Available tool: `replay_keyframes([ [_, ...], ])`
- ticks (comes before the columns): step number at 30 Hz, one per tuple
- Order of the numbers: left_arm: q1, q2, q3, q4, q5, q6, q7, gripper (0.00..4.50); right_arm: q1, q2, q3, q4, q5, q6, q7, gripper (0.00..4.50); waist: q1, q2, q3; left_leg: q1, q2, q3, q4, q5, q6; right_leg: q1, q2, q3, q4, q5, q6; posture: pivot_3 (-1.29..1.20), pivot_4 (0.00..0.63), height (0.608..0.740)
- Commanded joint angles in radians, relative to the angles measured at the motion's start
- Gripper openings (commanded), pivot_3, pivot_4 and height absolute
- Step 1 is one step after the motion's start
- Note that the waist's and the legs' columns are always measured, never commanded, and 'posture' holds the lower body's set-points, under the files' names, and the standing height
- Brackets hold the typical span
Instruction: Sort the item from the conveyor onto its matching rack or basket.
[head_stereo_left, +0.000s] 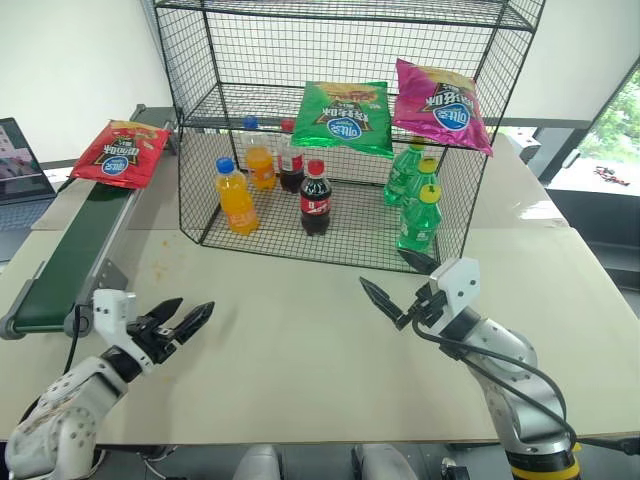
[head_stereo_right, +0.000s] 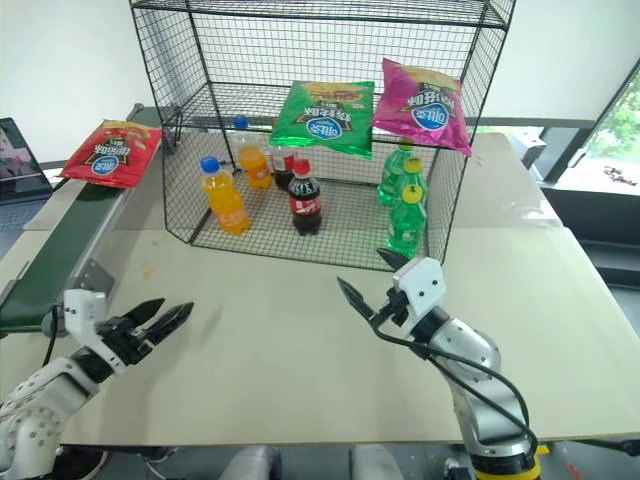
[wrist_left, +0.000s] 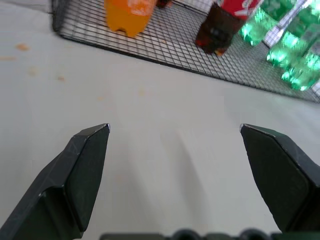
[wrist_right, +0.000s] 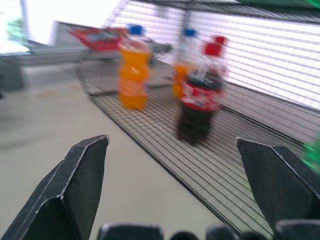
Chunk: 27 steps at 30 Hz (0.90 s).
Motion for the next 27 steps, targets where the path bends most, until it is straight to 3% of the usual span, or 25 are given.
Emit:
replay_keyframes([
  [1, 0.054, -0.007, 0.151, -0.083, -0.241, 0.091, 0.058, 4.45, -0.086, -0.06, -0.008, -0.041, 0.156, 0.068, 0.137, 4.5, -0.004, -0.001, 0.001, 0.0, 0.0, 0.0, 0.0, 0.0, 0.0, 0.0, 0.0, 0.0, 0.0, 0.0, 0.0, 0.0, 0.15, 0.74],
  [5, 0.199, -0.023, 0.309, -0.146, -0.556, 0.143, 0.161, 4.45, -0.192, -0.106, -0.005, 0.014, 0.256, 0.109, 0.259, 4.5, -0.008, -0.002, 0.001, 0.0, 0.001, -0.001, 0.0, 0.0, 0.0, 0.0, 0.0, -0.001, 0.0, 0.0, 0.0, 0.0, 0.15, 0.74],
  [11, 0.354, -0.085, 0.466, -0.117, -0.84, 0.07, 0.297, 4.45, -0.33, -0.069, 0.059, 0.085, 0.296, 0.119, 0.346, 4.5, -0.005, -0.002, 0.001, 0.001, 0.0, -0.002, -0.001, -0.001, 0.001, 0.001, 0.0, -0.003, 0.0, -0.001, -0.002, 0.0, 0.15, 0.74],
  [18, 0.306, -0.109, 0.575, 0.079, -1.013, -0.093, 0.494, 4.45, -0.453, 0.005, 0.128, 0.16, 0.31, 0.115, 0.432, 4.5, 0.003, -0.002, 0.001, 0.001, 0.001, -0.005, 0.0, -0.001, 0.001, 0.001, 0.0, -0.005, 0.0, -0.002, -0.003, 0.0, 0.15, 0.74],
  [27, 0.214, -0.062, 0.541, 0.197, -1.114, -0.088, 0.603, 4.45, -0.509, 0.033, 0.145, 0.184, 0.317, 0.123, 0.476, 4.5, 0.004, -0.004, 0.0, 0.0, 0.0, -0.008, -0.001, -0.001, 0.0, 0.001, -0.001, -0.01, -0.001, -0.002, -0.004, 0.0, 0.15, 0.74],
])
